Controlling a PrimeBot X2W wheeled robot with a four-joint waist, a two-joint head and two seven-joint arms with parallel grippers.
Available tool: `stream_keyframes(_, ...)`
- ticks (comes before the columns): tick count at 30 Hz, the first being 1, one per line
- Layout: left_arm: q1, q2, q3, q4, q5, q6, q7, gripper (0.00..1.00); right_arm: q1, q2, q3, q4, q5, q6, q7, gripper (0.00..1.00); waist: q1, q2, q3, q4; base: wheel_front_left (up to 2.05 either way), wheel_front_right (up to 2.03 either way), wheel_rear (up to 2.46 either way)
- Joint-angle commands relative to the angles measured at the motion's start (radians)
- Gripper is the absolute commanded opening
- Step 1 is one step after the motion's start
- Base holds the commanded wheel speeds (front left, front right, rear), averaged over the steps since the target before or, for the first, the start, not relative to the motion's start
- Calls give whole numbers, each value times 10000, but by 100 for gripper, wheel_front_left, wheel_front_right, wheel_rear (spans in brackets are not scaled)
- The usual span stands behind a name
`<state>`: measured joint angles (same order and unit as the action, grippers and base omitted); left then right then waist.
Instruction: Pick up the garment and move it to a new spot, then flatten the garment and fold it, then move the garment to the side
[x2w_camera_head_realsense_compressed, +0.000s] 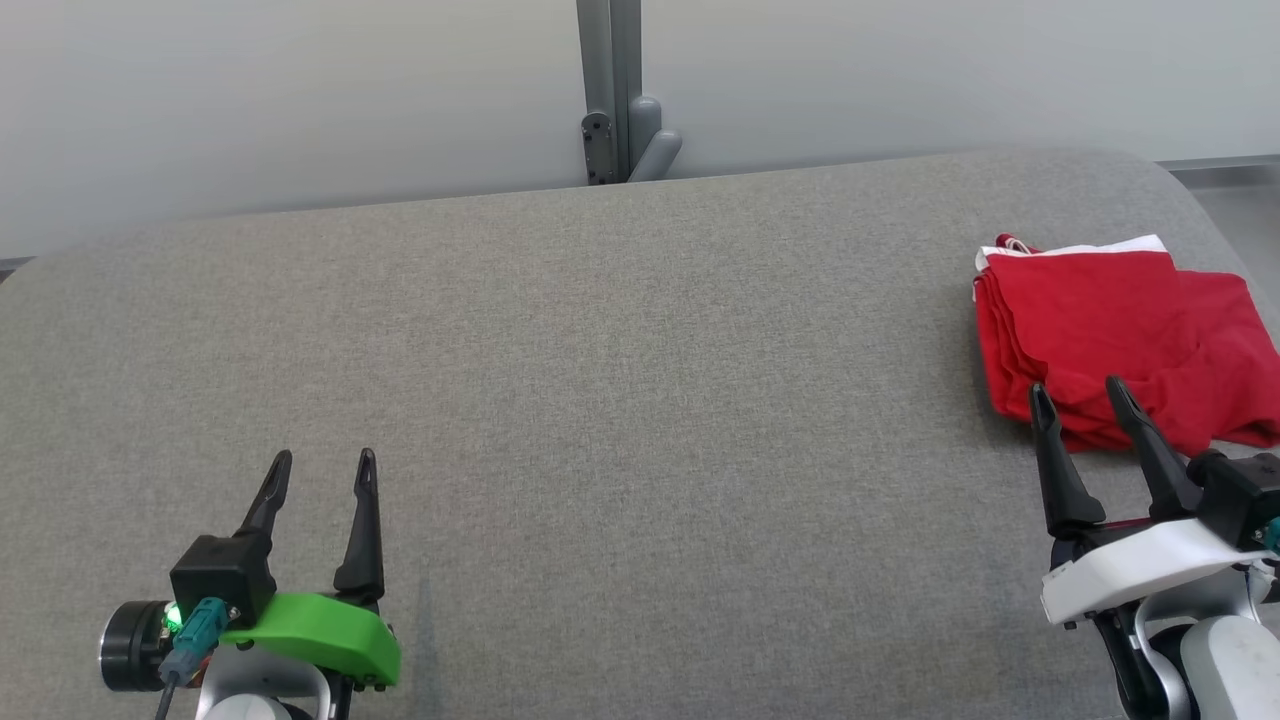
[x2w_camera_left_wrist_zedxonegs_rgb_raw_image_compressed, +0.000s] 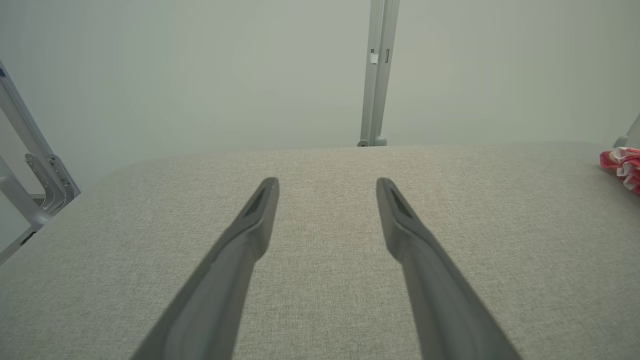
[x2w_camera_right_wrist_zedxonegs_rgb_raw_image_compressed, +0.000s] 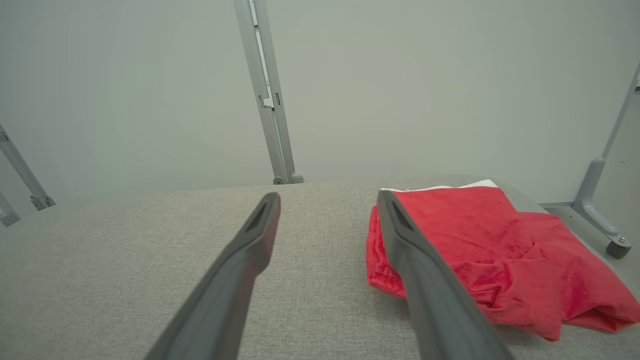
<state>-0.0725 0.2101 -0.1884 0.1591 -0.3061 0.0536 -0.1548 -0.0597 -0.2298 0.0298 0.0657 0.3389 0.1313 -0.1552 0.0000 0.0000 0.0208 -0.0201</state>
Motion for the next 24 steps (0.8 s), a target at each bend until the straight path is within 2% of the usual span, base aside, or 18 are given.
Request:
stream_keyframes(1,91,81,16,-11,-40,80,12,100,138,10,-15,-42,-27,-13,24,100,0,0,5,1,0,0,0)
stream_keyframes(23,-16,161,-47,34,-236,215,-87,100,131,-98,11,-104,106,-13,84,100,0,0,96,26,0,0,0)
stream_keyframes(24,6,51,-61,66,-171,166,-48,0,94,-28,7,-31,105,0,54,0,0,0,96,27,0,0,0)
